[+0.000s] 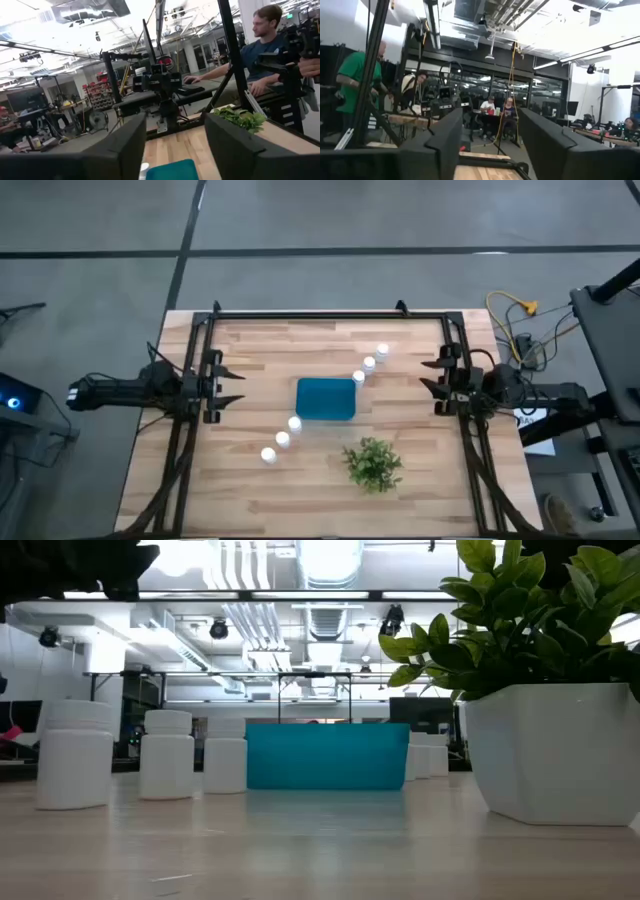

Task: Pick and place pill bottles into a basket
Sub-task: Put the white pill bottle in the blue bin

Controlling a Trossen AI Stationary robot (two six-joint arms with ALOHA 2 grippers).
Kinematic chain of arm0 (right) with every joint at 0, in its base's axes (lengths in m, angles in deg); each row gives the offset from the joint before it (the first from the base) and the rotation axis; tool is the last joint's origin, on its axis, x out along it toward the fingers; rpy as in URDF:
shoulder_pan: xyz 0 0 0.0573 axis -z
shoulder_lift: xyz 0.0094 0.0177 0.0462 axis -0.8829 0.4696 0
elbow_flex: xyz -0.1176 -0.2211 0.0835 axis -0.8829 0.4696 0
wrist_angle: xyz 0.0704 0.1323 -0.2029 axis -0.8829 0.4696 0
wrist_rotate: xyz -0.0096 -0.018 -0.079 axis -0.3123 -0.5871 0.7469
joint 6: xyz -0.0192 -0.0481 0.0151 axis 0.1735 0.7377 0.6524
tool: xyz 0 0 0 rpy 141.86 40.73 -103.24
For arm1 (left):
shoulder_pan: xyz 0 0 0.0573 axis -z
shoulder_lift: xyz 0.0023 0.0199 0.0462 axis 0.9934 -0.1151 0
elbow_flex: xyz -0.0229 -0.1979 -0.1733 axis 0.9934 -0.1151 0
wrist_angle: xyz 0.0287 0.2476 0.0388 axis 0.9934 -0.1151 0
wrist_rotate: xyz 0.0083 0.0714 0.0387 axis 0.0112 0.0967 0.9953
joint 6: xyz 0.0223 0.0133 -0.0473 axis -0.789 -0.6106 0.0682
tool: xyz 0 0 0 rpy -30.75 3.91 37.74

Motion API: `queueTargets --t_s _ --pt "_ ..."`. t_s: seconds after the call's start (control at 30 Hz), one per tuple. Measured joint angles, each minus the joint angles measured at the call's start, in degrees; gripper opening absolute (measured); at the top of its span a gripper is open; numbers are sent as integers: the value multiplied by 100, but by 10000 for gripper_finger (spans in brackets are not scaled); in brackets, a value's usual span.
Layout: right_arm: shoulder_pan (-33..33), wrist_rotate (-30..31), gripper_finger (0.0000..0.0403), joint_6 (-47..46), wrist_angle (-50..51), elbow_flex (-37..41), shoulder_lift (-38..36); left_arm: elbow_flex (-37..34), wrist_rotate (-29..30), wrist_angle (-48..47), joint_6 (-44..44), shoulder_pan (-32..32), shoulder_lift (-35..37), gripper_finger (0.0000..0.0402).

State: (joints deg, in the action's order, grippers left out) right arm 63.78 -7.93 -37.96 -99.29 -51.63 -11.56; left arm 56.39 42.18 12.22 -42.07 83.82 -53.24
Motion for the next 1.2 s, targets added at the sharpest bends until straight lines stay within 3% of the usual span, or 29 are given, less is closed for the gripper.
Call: queueTargets --t_s 0.33,0.9,1.2 --pt "1 0 16 421 20 0 285 2 2 -4 -28 1 -3 10" --pt "1 1 9 238 69 0 414 4 -138 -48 123 1 -39 3" --pt "1 237 30 35 162 0 423 9 -240 -130 146 2 -76 50"
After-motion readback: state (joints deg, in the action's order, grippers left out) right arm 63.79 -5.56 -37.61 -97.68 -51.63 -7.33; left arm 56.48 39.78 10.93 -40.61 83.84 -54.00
